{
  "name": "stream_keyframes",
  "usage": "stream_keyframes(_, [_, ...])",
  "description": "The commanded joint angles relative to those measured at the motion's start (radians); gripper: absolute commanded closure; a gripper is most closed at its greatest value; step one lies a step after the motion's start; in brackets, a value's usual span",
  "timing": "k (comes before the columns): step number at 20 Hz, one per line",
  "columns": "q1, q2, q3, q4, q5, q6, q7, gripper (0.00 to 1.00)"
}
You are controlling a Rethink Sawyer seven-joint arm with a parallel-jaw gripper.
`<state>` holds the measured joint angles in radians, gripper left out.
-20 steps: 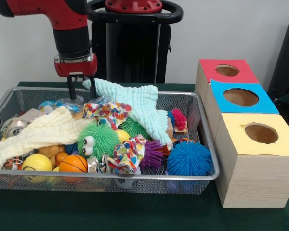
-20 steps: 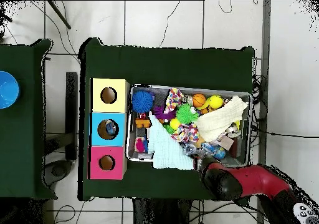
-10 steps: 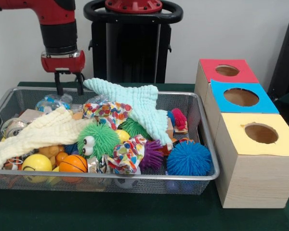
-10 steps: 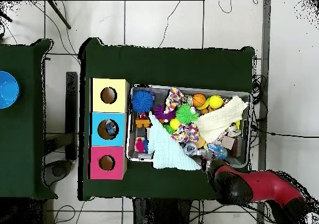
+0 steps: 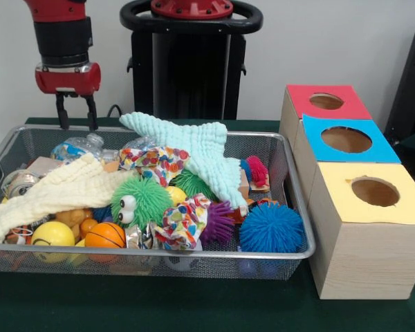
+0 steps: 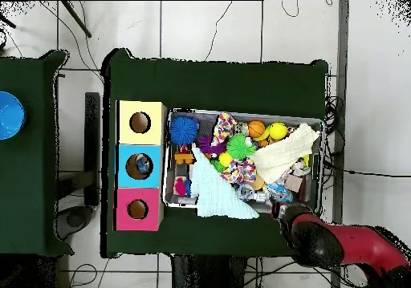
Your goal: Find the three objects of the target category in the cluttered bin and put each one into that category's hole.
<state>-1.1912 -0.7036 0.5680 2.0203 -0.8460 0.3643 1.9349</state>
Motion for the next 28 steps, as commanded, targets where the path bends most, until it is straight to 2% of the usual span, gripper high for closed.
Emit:
stream_keyframes(1, [-0.013, -0.035, 0.109, -0.005, 0.057, 0.146, -0.208, 0.00])
stream_keyframes(9, [-0.015, -0.021, 0.123, -0.029, 0.044, 0.157, -0.207, 0.00])
stream_keyframes(15, [-0.037, 0.044, 0.123, -0.082, 0.005, 0.152, -0.244, 0.00])
stream_keyframes(20, [-0.037, 0.066, 0.121, -0.100, -0.015, 0.145, -0.247, 0.00])
stream_keyframes(28, [-0.054, 0.082, 0.140, -0.110, -0.010, 0.148, -0.254, 0.00])
